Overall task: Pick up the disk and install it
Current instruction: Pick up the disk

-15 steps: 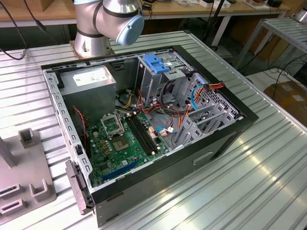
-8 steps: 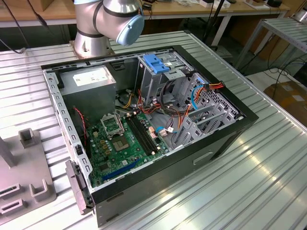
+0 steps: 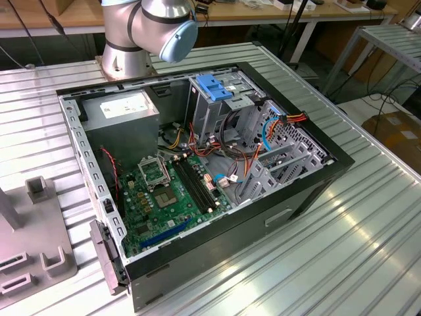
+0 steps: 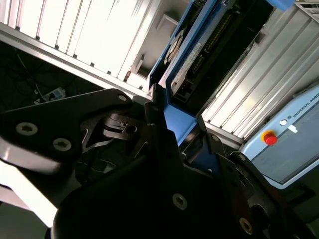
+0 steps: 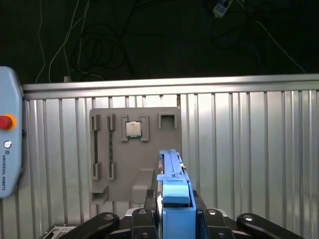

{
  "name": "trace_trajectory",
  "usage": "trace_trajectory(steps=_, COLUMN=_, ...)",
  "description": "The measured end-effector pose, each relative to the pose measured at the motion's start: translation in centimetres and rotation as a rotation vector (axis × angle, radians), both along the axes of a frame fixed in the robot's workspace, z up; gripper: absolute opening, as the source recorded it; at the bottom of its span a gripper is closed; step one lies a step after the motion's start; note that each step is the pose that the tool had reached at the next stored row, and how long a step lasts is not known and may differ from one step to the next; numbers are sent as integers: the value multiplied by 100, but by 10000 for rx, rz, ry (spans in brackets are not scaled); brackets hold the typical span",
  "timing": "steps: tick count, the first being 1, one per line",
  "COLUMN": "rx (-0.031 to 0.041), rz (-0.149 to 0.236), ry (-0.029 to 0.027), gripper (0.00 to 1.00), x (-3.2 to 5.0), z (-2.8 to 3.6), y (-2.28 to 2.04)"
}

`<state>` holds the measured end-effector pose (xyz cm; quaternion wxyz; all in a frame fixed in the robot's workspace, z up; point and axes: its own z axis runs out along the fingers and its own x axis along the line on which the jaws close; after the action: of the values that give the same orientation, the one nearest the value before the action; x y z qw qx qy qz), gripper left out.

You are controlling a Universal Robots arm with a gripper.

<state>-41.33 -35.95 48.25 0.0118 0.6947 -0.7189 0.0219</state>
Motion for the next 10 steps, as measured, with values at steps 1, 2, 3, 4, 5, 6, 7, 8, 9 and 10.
trace_trajectory(steps=1, rx=-1, rz=0, ry=2, gripper=37, x=2, z=9, y=1)
trace_trajectory(steps=2, rx=0, rz=0, ry=1, gripper=37, x=3, z=8, y=0)
trace_trajectory(steps=3, rx=0, rz=0, ry=1, gripper=37, x=3, z=9, y=0)
trace_trajectory(steps=4, rx=0, rz=0, ry=0, gripper=37, x=4, z=8, y=0)
trace_trajectory(steps=5, rx=0, rz=0, ry=0, gripper=37, x=4, z=8, y=0)
trace_trajectory(steps=6, rx=1, rz=0, ry=0, gripper=37, x=5, z=8, y=0)
trace_trajectory(steps=7, rx=0, rz=-1, ry=1, gripper=37, x=6, z=9, y=0)
trace_trajectory(steps=8, rx=1, rz=0, ry=0, gripper=37, x=6, z=8, y=0)
trace_trajectory(steps=9, rx=0, rz=0, ry=0, gripper=37, x=7, z=8, y=0)
trace_trajectory(steps=10, rx=0, rz=1, ry=1, gripper=37, x=12, z=9, y=1)
